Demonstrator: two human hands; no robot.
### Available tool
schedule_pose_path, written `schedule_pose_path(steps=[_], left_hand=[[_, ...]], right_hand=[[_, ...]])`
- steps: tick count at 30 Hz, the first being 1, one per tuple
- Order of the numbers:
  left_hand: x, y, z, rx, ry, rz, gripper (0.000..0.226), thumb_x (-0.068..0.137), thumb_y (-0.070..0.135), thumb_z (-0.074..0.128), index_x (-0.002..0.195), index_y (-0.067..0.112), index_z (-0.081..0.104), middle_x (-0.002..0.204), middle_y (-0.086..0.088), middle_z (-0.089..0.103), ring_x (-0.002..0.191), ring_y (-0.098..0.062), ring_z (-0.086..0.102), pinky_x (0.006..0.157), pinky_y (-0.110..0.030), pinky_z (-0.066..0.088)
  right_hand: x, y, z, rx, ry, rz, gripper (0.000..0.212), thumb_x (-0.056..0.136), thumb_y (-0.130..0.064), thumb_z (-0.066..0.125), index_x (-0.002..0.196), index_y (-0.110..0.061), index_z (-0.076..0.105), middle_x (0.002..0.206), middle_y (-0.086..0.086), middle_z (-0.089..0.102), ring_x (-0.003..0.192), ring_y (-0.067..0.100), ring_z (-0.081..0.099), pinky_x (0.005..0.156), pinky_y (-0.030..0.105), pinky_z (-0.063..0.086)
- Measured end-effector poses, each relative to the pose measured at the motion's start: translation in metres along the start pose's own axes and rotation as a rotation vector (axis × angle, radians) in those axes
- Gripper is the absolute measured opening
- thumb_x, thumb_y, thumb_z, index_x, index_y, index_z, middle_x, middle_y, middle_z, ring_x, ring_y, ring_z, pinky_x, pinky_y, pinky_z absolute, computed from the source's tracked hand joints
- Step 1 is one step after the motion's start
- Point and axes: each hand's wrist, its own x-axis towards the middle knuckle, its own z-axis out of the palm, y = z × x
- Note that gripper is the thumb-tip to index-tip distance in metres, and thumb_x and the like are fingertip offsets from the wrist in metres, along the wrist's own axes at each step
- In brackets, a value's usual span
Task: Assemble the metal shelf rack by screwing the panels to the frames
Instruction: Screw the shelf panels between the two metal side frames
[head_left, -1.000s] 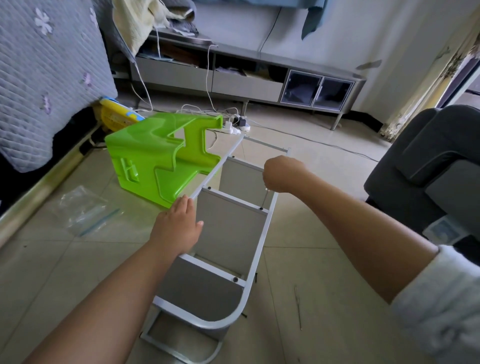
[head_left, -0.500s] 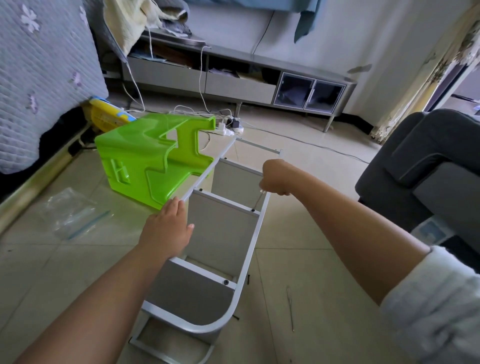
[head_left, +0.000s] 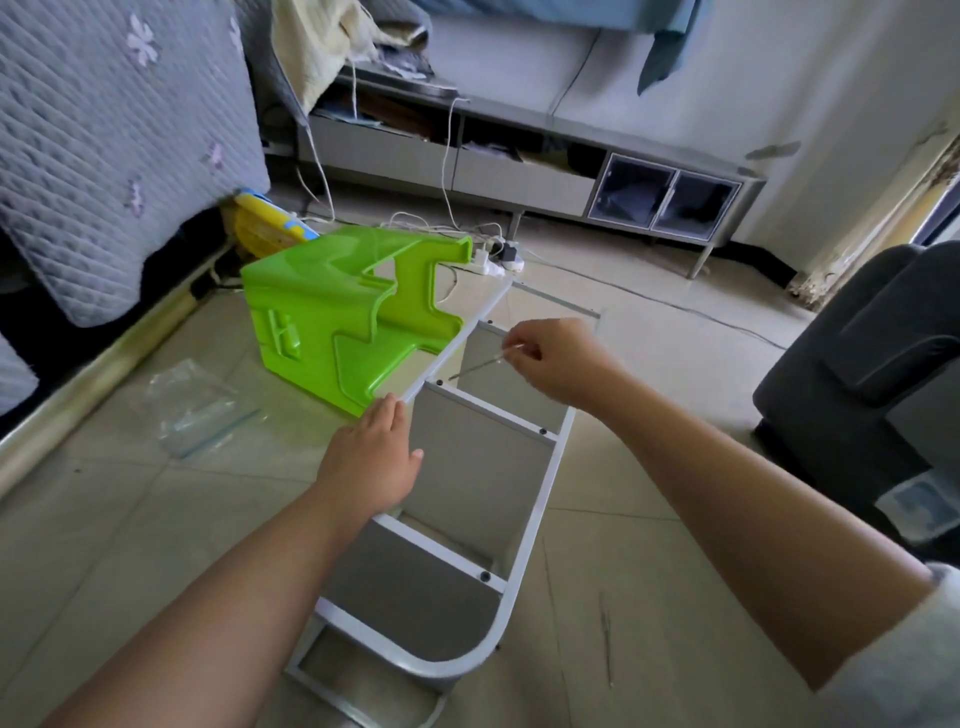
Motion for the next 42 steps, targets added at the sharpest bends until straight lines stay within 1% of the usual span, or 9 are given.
schedule_pose_path(steps=[2,7,10,17,26,31,35,38,42], left_hand=[[-0.001,-0.001,0.001,0.001,0.018,0.006,0.064,0.098,0.034,0.036,0.147,0.004,0.010,0.156,-0.009,0.008,0.144,-0.020,0.012,0.109,-0.035,0.027],[-0.001,-0.003,0.001,0.014,0.043,0.019,0.064,0.097,0.035,0.037,0.146,0.003,0.011,0.154,-0.009,0.013,0.142,-0.020,0.018,0.105,-0.035,0.031],[-0.002,-0.004,0.001,0.022,0.052,0.018,0.064,0.097,0.036,0.038,0.146,0.004,0.011,0.152,-0.007,0.016,0.139,-0.021,0.022,0.102,-0.035,0.034],[-0.003,-0.006,0.005,0.033,0.069,0.020,0.064,0.097,0.037,0.037,0.146,0.003,0.012,0.152,-0.008,0.016,0.141,-0.020,0.018,0.101,-0.035,0.035],[-0.005,-0.004,0.003,0.035,0.079,0.018,0.062,0.097,0.037,0.037,0.145,0.004,0.015,0.150,-0.008,0.020,0.138,-0.020,0.024,0.095,-0.034,0.039],[-0.005,-0.004,0.002,0.036,0.067,0.011,0.064,0.098,0.037,0.036,0.146,0.004,0.011,0.153,-0.008,0.014,0.140,-0.021,0.019,0.100,-0.035,0.036],[-0.003,-0.004,0.002,0.038,0.036,0.004,0.065,0.098,0.037,0.035,0.147,0.003,0.008,0.155,-0.009,0.011,0.142,-0.022,0.015,0.104,-0.036,0.033],[-0.003,-0.003,0.002,0.029,0.001,-0.005,0.066,0.099,0.036,0.034,0.148,0.003,0.004,0.156,-0.010,0.005,0.144,-0.022,0.008,0.109,-0.038,0.029],[-0.004,-0.004,0.001,0.013,-0.040,-0.014,0.066,0.100,0.035,0.032,0.148,0.003,0.000,0.157,-0.010,-0.001,0.145,-0.022,0.002,0.111,-0.038,0.024]], right_hand=[[0.011,-0.002,0.023,-0.027,0.022,-0.066,0.024,0.091,-0.011,0.050,0.108,-0.008,0.066,0.107,0.012,0.066,0.101,0.028,0.058,0.085,0.030,0.044],[0.034,-0.003,0.050,-0.175,-0.006,-0.084,0.029,0.090,-0.009,0.046,0.114,-0.011,0.063,0.115,0.012,0.060,0.108,0.030,0.055,0.091,0.035,0.045],[0.039,-0.002,0.053,-0.192,-0.004,-0.093,0.029,0.089,-0.009,0.044,0.112,-0.009,0.062,0.113,0.012,0.061,0.106,0.030,0.056,0.088,0.035,0.046],[0.042,-0.001,0.046,-0.173,0.072,-0.082,0.028,0.088,-0.007,0.045,0.108,-0.008,0.064,0.109,0.012,0.062,0.104,0.030,0.055,0.082,0.031,0.045],[0.043,-0.001,0.046,-0.205,-0.003,-0.092,0.026,0.089,-0.009,0.045,0.107,-0.009,0.064,0.110,0.009,0.063,0.104,0.027,0.056,0.081,0.027,0.043],[0.049,-0.002,0.044,-0.211,-0.023,-0.023,0.026,0.087,-0.008,0.043,0.102,-0.010,0.064,0.108,0.011,0.064,0.100,0.029,0.057,0.080,0.030,0.046],[0.053,-0.010,0.039,-0.243,-0.058,0.019,0.028,0.087,-0.008,0.041,0.105,-0.008,0.063,0.112,0.012,0.062,0.103,0.029,0.056,0.080,0.029,0.045],[0.059,-0.021,0.036,-0.297,-0.104,0.001,0.029,0.088,-0.007,0.040,0.106,-0.003,0.062,0.113,0.013,0.062,0.106,0.029,0.054,0.080,0.029,0.044],[0.065,-0.040,0.028,-0.368,-0.197,-0.032,0.032,0.090,-0.009,0.040,0.113,0.001,0.059,0.119,0.015,0.059,0.111,0.030,0.052,0.087,0.033,0.044]])
